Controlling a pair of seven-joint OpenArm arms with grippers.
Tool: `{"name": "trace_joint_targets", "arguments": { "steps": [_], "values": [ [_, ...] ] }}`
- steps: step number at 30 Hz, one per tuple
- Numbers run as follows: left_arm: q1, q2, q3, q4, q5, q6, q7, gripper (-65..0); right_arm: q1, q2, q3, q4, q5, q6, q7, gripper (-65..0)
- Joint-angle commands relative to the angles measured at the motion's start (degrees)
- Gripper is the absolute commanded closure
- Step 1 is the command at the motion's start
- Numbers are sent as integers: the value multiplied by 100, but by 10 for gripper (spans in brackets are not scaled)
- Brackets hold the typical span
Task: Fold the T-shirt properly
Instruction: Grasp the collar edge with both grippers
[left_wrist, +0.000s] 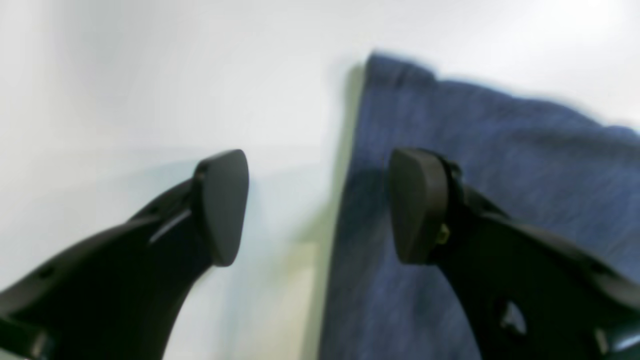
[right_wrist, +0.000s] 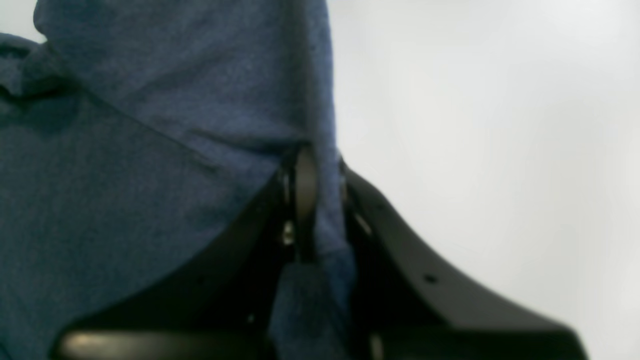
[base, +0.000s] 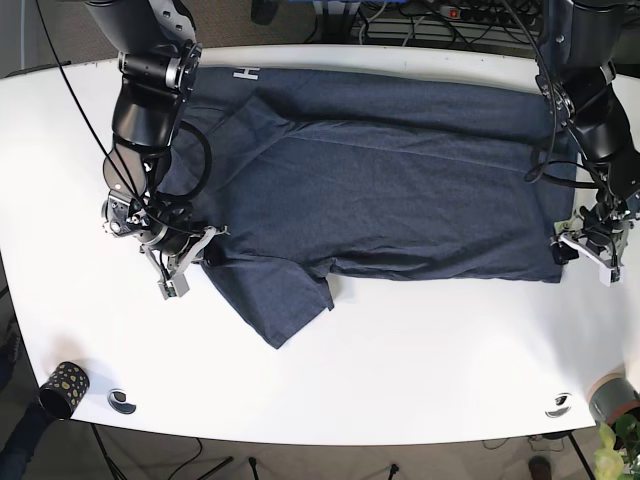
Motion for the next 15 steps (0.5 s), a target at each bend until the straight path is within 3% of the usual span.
{"name": "trace_joint_targets", "arguments": {
  "steps": [1,7,12,15],
  "values": [
    [-240,-114,0,-88,-14,-25,18,-406,127,46,-1,75,22,34,69,0],
    [-363,-96,0,-194,-49,-61,18,-404,118,46,17,75,22,34,69,0],
    [-381,-70,0,-194,-58,-474,62,-403,118,46,25,75,22,34,69,0],
    [-486,-61,0,-202,-49,-465,115,-403,110,46,34,75,22,34,69,0]
  ]
}}
